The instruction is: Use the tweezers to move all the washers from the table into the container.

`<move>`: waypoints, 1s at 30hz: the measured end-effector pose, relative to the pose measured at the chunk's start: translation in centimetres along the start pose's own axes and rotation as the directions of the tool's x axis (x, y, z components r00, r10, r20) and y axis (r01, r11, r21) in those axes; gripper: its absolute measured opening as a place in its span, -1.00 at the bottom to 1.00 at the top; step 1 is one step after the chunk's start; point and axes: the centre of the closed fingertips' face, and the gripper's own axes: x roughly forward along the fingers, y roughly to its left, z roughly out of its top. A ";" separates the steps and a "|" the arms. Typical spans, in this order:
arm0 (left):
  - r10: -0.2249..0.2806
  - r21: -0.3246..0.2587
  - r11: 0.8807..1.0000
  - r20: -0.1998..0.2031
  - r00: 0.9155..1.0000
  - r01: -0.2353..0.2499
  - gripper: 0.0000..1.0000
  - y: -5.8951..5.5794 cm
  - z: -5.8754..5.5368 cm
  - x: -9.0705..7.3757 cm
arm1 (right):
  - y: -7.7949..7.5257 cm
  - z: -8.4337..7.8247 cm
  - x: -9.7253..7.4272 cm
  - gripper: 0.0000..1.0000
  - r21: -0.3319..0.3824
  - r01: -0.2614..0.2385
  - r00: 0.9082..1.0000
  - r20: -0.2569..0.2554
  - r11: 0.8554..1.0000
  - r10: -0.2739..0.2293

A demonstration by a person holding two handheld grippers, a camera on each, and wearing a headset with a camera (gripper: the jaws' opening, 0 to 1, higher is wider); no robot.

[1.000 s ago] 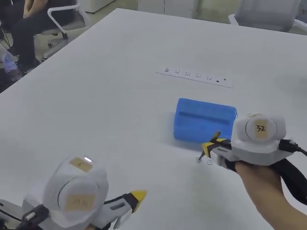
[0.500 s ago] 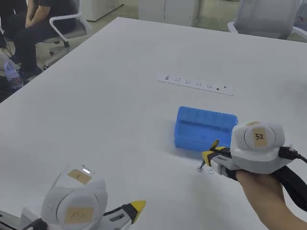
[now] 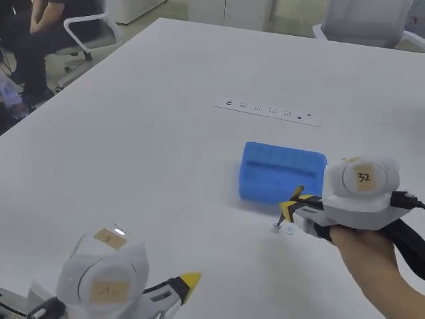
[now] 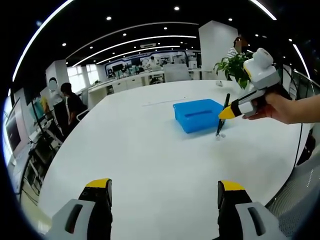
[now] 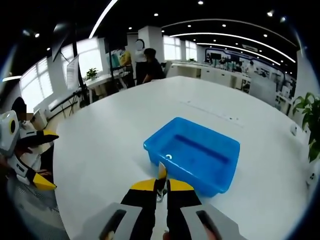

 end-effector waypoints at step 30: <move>-0.009 0.017 1.000 -0.011 1.000 0.010 0.78 -0.3 -0.4 0.1 | -5.2 8.4 -1.7 -0.93 0.107 0.114 0.968 0.211 0.988 -0.134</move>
